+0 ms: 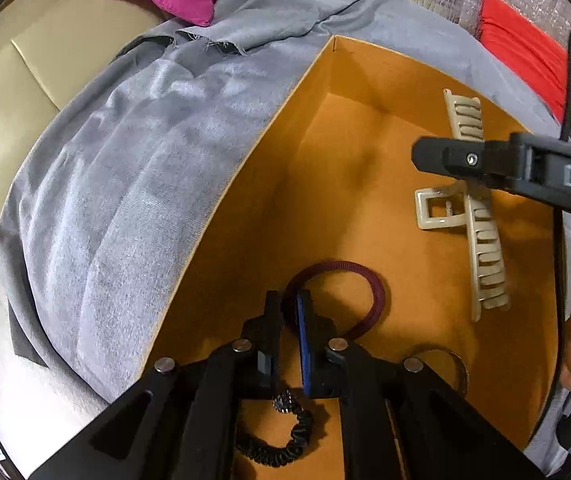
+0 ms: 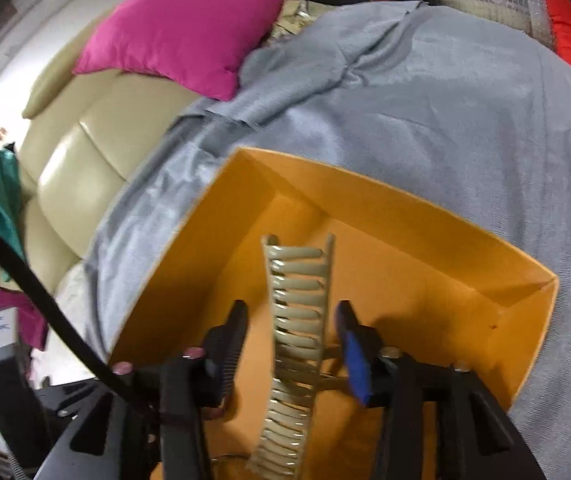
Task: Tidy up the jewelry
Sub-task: 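Open the right tool to drop the clip into the box while the left tool drops the red bangle, then move the left tool to the black hair tie while the right tool moves to the gold brooch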
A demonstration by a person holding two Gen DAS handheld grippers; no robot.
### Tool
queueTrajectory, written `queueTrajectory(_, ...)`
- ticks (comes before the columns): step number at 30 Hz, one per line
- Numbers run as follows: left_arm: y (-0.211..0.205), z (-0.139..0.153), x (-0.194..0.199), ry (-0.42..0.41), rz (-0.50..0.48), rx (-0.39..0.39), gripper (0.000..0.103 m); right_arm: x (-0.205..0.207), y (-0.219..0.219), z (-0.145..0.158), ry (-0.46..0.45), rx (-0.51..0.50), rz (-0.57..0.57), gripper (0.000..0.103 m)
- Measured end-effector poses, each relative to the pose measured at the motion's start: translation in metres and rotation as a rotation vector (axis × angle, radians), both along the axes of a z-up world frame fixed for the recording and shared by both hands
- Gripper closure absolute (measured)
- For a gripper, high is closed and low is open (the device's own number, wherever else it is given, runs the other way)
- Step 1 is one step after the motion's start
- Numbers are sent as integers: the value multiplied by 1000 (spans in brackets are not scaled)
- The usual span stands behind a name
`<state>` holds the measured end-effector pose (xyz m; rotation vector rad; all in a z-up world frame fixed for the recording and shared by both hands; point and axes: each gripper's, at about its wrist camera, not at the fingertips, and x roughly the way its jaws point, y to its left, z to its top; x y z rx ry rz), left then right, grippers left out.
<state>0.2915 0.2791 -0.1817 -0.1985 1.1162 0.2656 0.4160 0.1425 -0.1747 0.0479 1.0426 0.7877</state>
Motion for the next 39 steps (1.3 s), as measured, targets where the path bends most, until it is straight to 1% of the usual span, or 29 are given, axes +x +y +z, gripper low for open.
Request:
queueTrajectory(1, -1, 3, -2, -8, -1, 1, 87, -1, -1, 3, 2, 12, -4, 47)
queueTrajectory(2, -2, 6, -4, -17, -3, 7, 77, -3, -3, 5, 3, 20, -10, 47)
queueTrajectory(3, -4, 11, -7, -32, -4, 17, 71, -4, -7, 9, 2, 38, -22, 47)
queueTrajectory(4, -5, 15, -10, -43, -5, 25, 62, -5, -13, 14, -3, 56, -35, 47)
queueTrajectory(5, -7, 22, -13, -63, -7, 36, 59, -6, -19, 18, -6, 74, -47, 47)
queueTrajectory(6, -10, 29, -17, -83, -10, 44, 58, -6, -24, 21, -5, 93, -55, 46)
queueTrajectory(10, -19, 53, -26, -139, -30, 55, 57, -11, -67, 38, -4, 191, -144, 46)
queueTrajectory(12, -28, 65, -32, -166, -44, 57, 57, -15, -98, 45, -10, 253, -200, 46)
queueTrajectory(14, -39, 76, -39, -195, -62, 51, 57, -18, -124, 49, -12, 286, -246, 46)
queueTrajectory(16, -54, 88, -45, -222, -84, 45, 56, -25, -159, 54, -18, 315, -307, 46)
queueTrajectory(17, -63, 94, -48, -239, -103, 40, 55, -28, -173, 56, -23, 323, -335, 46)
queueTrajectory(20, -92, 109, -52, -280, -153, 42, 50, -45, -233, 59, -26, 362, -441, 46)
queueTrajectory(21, -105, 113, -52, -292, -175, 38, 49, -50, -249, 60, -24, 373, -466, 46)
queueTrajectory(23, -127, 115, -51, -301, -214, 31, 49, -63, -290, 59, -18, 389, -518, 46)
queueTrajectory(26, -166, 111, -45, -300, -275, 22, 49, -80, -347, 51, 0, 397, -589, 51)
queueTrajectory(29, -205, 99, -37, -285, -328, 5, 49, -93, -414, 30, 81, 432, -673, 51)
queueTrajectory(32, -244, 85, -27, -268, -368, 2, 49, -98, -465, 9, 151, 493, -745, 52)
queueTrajectory(35, -278, 69, -17, -251, -392, -13, 49, -99, -497, -11, 209, 530, -783, 55)
queueTrajectory(39, -320, 47, -1, -220, -418, -15, 49, -94, -514, -26, 269, 535, -818, 55)
